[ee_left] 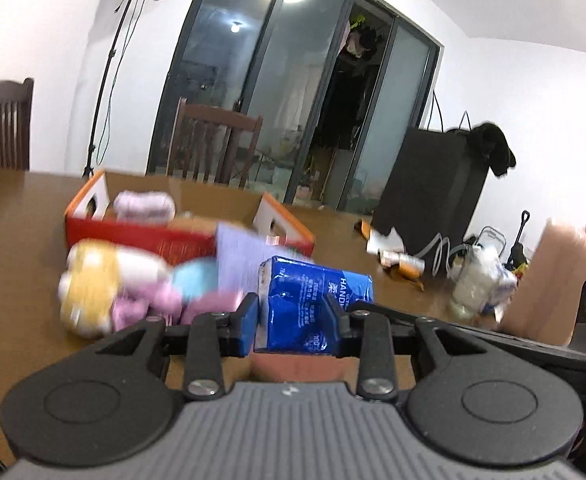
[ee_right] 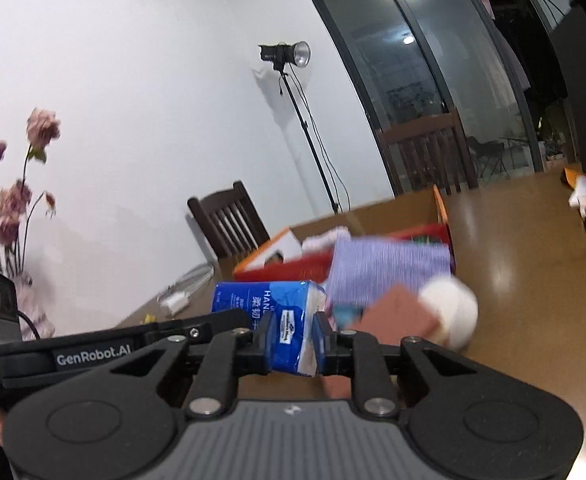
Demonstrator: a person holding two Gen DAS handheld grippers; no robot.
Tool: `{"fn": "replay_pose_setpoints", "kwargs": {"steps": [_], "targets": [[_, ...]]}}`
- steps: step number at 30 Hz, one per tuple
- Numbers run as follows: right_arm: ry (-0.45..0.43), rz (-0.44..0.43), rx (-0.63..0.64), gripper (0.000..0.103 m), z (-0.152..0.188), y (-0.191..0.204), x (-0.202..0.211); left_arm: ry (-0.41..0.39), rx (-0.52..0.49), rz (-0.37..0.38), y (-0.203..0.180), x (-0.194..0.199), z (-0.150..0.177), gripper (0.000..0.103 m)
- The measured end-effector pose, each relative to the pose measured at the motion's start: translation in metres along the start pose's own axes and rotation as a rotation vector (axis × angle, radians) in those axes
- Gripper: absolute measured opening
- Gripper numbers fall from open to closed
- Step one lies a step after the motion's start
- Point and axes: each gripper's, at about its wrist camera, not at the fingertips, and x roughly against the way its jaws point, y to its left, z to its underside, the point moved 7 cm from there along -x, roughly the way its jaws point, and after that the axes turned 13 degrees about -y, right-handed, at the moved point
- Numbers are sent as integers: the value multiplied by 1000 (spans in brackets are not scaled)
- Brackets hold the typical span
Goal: Organize soft objects
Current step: 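Carry the tissue pack into the box and open both tools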
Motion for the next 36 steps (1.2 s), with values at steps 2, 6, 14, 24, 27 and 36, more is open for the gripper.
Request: {"fn": "replay_pose_setpoints", "kwargs": {"steps": [2, 6, 14, 24, 27, 36], "targets": [[-19, -1, 25, 19, -26, -4, -19, -15, 5, 8, 2, -19, -20, 34], [-47, 0, 63, 19, -71, -14, -62, -28, 22, 19, 9, -65, -57, 34], [10, 49, 75, 20, -128, -68, -184, 43, 101, 59, 57, -197, -90, 35], [275, 206, 65, 17, -104, -164, -343, 300, 158, -54, 111, -365, -46, 32], [338, 261, 97, 16, -90, -186, -373, 351, 142, -100, 118, -392, -32, 30], [344, 287, 192, 20, -80, -192, -387, 339, 47, -153, 125, -378, -35, 51]]}}
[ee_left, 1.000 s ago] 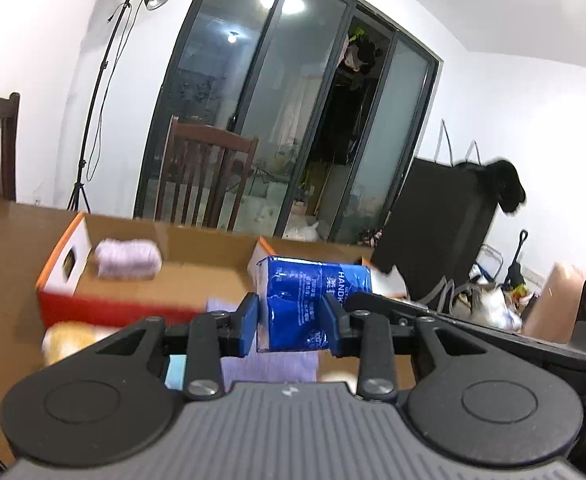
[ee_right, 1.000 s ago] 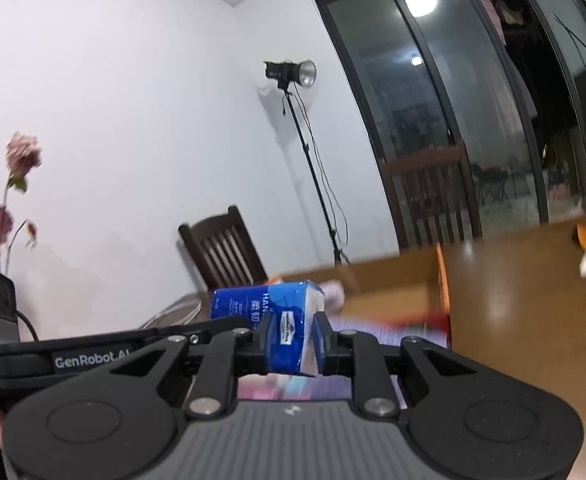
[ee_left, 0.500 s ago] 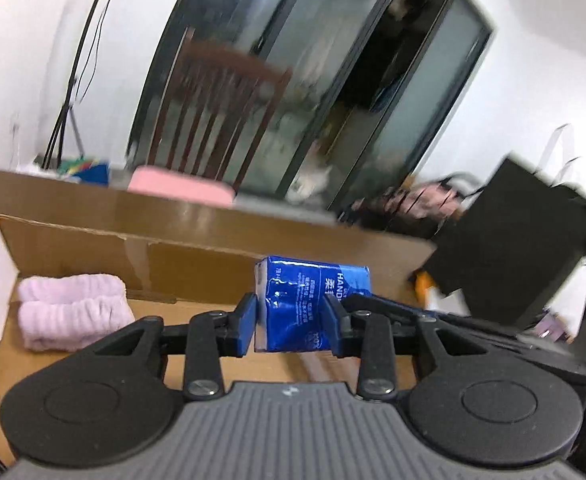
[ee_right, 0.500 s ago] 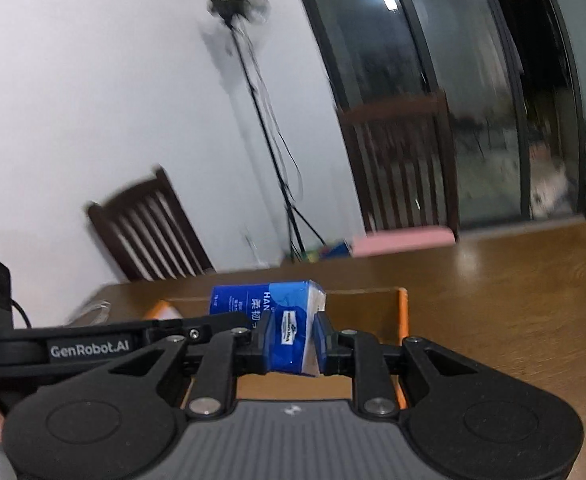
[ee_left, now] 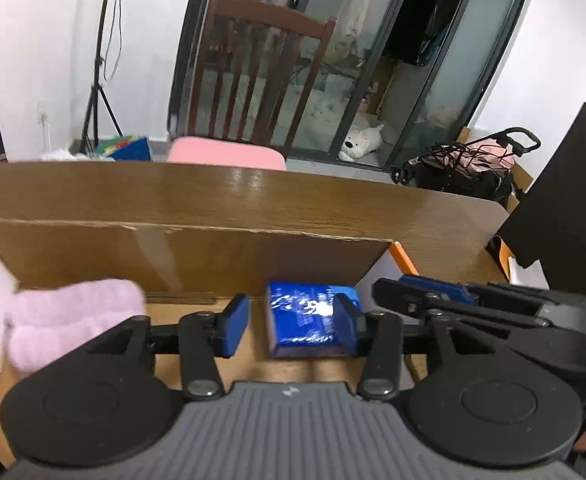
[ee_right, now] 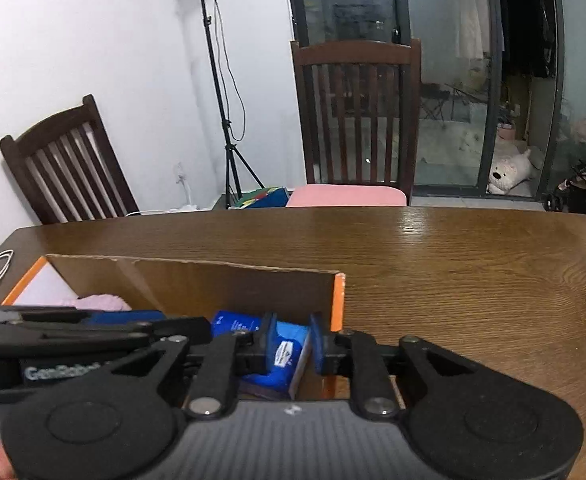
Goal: Organize soft objects
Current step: 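Carry the tissue pack into the box and open both tools, then withdraw both tools from the box back toward the table items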
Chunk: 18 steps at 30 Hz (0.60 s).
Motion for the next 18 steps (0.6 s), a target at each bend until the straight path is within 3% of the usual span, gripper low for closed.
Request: {"fn": "replay_pose_setpoints", "kwargs": {"steps": [4, 5, 6, 8, 11, 18], "targets": [[-39, -6, 26, 22, -8, 11, 33, -39, -35, -24, 1, 37, -13, 58], [-49, -12, 31, 24, -13, 13, 43, -53, -41, -31, 1, 50, -17, 64], [-61, -15, 37, 29, -19, 15, 53, -60, -53, -39, 1, 62, -21, 70], [-90, -24, 60, 38, -30, 22, 79, -79, -78, -49, 0, 88, -28, 72], [-126, -32, 93, 42, -43, 34, 120, -119, -111, -59, -4, 136, -32, 77], [-202, -81, 169, 59, -51, 62, 232, -232, -169, -72, -12, 261, -9, 85]]}}
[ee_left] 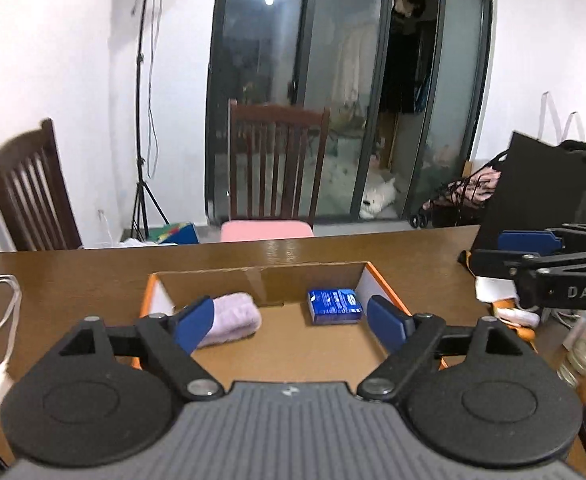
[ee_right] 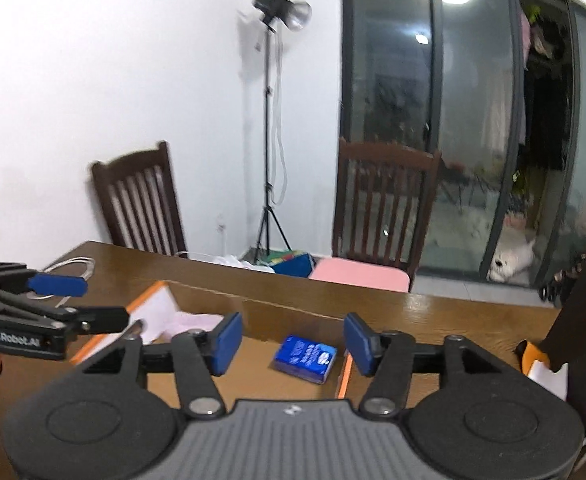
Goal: Organize soft objects
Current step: 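Withdraw both tools from the box back toward the table items, then lower both tools onto the pink sponge and grasp it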
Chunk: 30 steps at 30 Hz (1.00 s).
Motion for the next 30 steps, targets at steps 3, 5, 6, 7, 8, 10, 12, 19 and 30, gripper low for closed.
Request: {"fn": "replay_pose_setpoints", "kwargs": {"steps": [3, 5, 6, 7, 8, 10, 12, 19, 30], "targets": [[-21, -49, 25, 64, 7, 20, 47, -31, -19, -3, 0, 49, 14, 90], [-30, -88, 38, 68, 22, 35, 75, -54, -34, 3, -1, 78, 26, 93], [-30, -108, 45, 69, 31, 41, 87, -63, -39, 3, -1, 91, 33, 93], [-29, -127, 52, 69, 40, 48, 99, -73, -43, 3, -1, 103, 39, 94], [-25, -144, 59, 69, 50, 54, 109, -88, -41, 3, -1, 116, 46, 96], [-23, -167, 83, 70, 68, 64, 129, -110, -41, -5, 3, 140, 64, 96], [-16, -153, 132, 71, 85, 70, 148, -116, -61, -19, 8, 157, 80, 97], [14, -164, 249, 80, 128, 89, 206, -101, -85, -39, 17, 188, 126, 100], [55, -107, 50, 77, 169, 48, 151, 0, 63, 66, -16, 148, 183, 100]]}}
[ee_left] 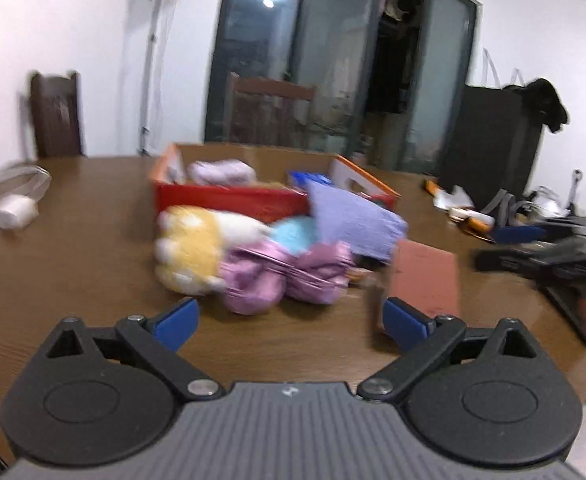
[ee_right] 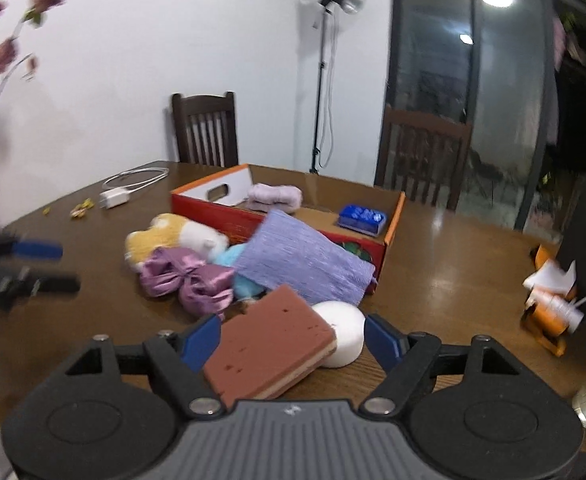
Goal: Organize soft objects
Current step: 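Lower both tools onto the pink sponge and grasp it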
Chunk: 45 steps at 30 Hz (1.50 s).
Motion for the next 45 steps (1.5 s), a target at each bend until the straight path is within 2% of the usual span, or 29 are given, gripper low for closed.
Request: {"fn": "replay_pose_setpoints", "kwargs": {"steps": [4, 8, 10, 12, 13, 15, 17, 20, 25, 28, 31, 34, 35, 37, 40, 43, 45], "targets": [[-28, 52, 25, 75, 9, -11, -34, 70, 21, 72, -29, -31, 20, 100], [-16, 25, -8, 73, 18, -17, -54, 125, 94, 126, -42, -50, 36, 98], [-8, 12, -13, 73, 23, -19, -65, 150, 121, 140, -46, -57, 41, 93], [-11, -18, -61, 72, 27, -24, -73, 171, 159, 167, -49, -63, 44, 78], [-4, -40, -104, 70, 28, -27, -76, 171, 180, 187, -51, -63, 45, 76], [8, -93, -171, 52, 28, -28, -77, 168, 204, 208, -55, -66, 45, 71], [16, -132, -211, 45, 30, -27, -72, 166, 224, 216, -55, -67, 46, 67], [15, -184, -216, 42, 36, -17, -56, 159, 253, 236, -53, -63, 45, 64], [58, -283, -296, 34, 62, 11, -30, 145, 271, 251, -48, -46, 47, 50], [51, -304, -344, 33, 68, 23, -18, 89, 257, 199, -35, -29, 43, 49], [29, -338, -361, 34, 68, 34, -4, 56, 268, 109, -13, -13, 39, 51], [-21, -326, -353, 37, 58, 29, 9, 61, 315, 104, -1, 3, 37, 59], [-27, -326, -354, 42, 54, 27, 10, 61, 326, 116, -1, 9, 36, 64], [-17, -336, -374, 50, 55, 23, 6, 66, 327, 139, -5, 18, 37, 67], [44, -325, -382, 50, 70, 22, -8, 125, 303, 201, -22, 23, 47, 68], [60, -337, -413, 47, 79, 26, -12, 170, 197, 268, -32, 27, 53, 65], [56, -343, -422, 34, 78, 30, -9, 195, 163, 349, -37, 34, 53, 63]]}}
